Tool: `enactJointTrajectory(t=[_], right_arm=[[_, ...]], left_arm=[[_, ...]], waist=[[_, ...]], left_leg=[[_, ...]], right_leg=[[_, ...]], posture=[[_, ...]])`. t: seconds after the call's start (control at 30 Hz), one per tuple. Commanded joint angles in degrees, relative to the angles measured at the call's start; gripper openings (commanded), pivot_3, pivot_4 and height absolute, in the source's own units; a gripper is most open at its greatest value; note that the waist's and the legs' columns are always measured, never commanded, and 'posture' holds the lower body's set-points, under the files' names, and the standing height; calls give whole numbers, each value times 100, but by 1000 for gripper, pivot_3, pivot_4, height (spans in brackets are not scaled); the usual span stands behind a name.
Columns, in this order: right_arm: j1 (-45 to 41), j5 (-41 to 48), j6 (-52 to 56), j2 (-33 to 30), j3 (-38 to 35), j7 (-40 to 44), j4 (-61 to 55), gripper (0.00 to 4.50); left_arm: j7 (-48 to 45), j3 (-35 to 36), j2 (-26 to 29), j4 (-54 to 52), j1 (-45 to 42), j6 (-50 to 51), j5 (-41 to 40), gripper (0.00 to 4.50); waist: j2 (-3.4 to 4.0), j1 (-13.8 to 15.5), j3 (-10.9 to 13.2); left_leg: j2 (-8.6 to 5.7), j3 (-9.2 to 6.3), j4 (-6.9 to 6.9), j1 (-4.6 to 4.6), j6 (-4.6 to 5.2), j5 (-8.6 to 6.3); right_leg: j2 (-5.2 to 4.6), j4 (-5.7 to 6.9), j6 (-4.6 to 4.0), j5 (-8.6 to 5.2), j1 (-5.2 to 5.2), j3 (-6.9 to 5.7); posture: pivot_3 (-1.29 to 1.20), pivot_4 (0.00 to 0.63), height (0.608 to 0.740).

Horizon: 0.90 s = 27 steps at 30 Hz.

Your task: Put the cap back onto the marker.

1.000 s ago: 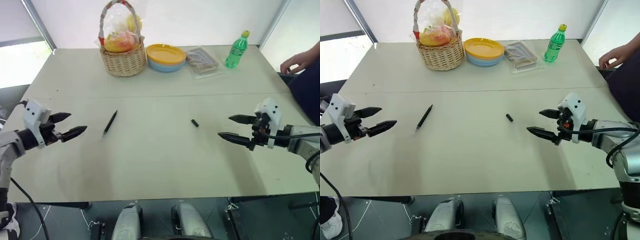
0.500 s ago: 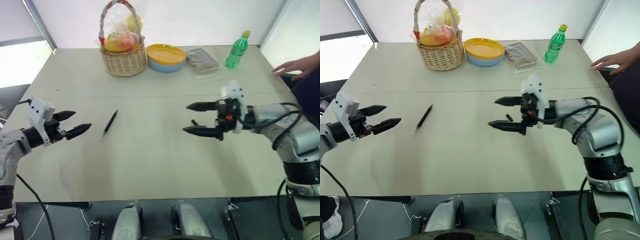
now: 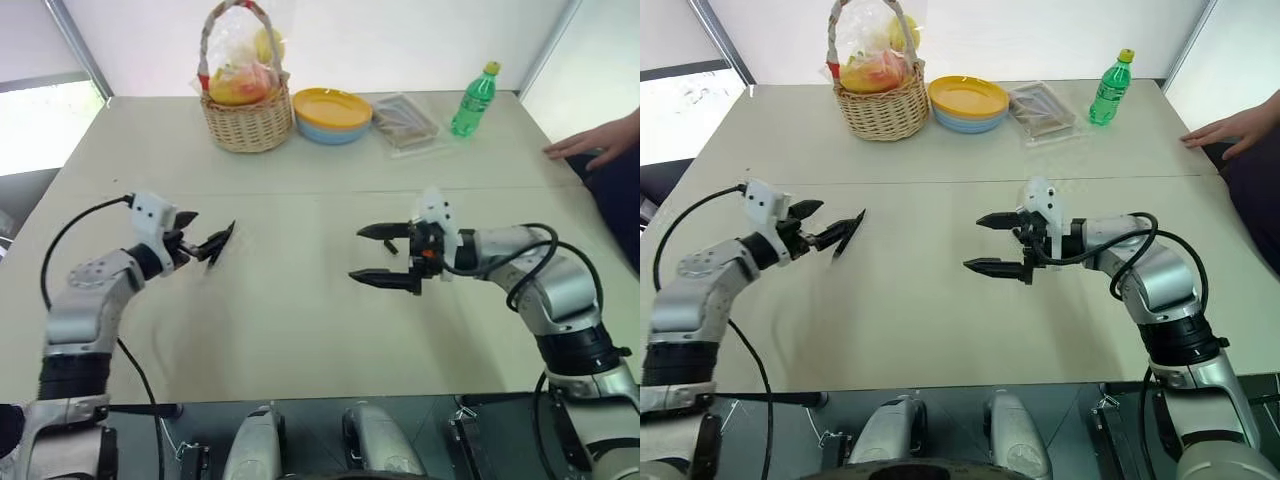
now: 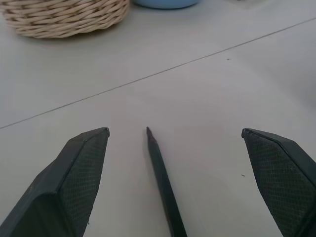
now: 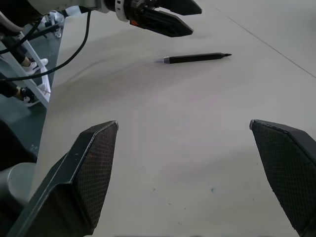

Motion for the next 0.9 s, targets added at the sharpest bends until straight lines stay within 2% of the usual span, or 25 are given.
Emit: enactJointTrajectory(t=[0.03, 0.2, 0.57, 0.9], right_arm=[[102, 16, -80, 23, -186, -170, -345, 4420], [277, 69, -71, 105, -224, -396, -497, 4420], [400, 111, -58, 209, -261, -647, -620, 4420], [473, 102, -35, 277, -274, -828, -689, 4420]], left_arm=[[479, 12, -136, -143, -39, 103, 203, 4500], [712, -107, -329, -41, -3, 130, 420, 4500], [674, -403, -297, 576, -10, 171, 854, 4500], [422, -827, -302, 1155, -501, 30, 1193, 4500]], waist=[[0, 0, 0], [0, 17, 0], [-1, 19, -1], [1, 45, -4]], left_leg=[[1, 0, -1, 1, 0, 0], [-1, -1, 2, 1, 0, 0], [-4, 0, 2, 3, 0, 0], [-10, -2, 8, 12, -1, 1]], right_leg=[[0, 1, 0, 0, 0, 1], [-2, 0, 0, 0, 3, 1], [-2, 0, 0, 0, 4, -1], [-4, 0, 0, 0, 18, -3]], posture=[[0, 150, 740], [0, 150, 740], [0, 150, 740], [0, 150, 740]])
